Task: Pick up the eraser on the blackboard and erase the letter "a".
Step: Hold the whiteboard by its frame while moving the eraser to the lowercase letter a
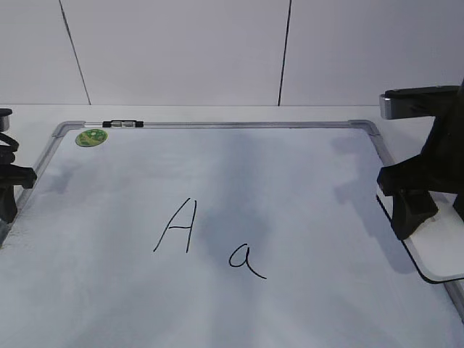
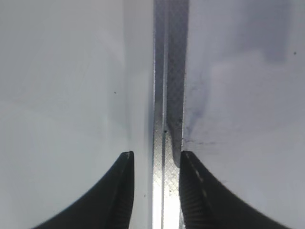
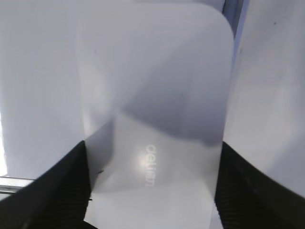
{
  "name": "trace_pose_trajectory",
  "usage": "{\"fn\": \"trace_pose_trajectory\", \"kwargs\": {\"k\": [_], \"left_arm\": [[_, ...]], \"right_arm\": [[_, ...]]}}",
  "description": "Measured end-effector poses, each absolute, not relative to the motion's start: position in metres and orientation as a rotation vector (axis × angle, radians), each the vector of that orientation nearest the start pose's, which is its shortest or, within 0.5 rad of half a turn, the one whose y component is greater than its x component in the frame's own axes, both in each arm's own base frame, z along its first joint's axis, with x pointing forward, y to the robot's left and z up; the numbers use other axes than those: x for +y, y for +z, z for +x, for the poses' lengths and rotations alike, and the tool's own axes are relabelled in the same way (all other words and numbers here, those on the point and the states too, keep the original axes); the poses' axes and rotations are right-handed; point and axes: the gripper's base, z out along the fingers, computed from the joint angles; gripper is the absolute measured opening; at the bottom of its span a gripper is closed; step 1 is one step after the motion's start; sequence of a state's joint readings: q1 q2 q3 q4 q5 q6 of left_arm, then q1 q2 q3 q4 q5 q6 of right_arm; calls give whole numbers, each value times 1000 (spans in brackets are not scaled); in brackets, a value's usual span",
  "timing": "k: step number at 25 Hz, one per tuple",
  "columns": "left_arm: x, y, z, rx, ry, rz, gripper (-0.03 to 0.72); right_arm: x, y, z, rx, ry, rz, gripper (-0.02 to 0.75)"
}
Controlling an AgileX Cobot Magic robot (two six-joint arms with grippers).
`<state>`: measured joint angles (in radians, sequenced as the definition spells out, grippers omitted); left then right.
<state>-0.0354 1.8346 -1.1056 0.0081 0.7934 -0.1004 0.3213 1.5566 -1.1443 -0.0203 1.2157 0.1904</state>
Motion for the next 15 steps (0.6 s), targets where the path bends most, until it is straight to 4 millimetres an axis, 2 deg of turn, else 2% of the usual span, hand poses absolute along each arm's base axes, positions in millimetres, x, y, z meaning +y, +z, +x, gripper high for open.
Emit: {"fn": "trace_pose_trajectory", "kwargs": {"k": [15], "left_arm": [[-9,163,337,3005,30,-60,243]], "right_arm": [[87,256,268,3100,-19,-214,562]]}}
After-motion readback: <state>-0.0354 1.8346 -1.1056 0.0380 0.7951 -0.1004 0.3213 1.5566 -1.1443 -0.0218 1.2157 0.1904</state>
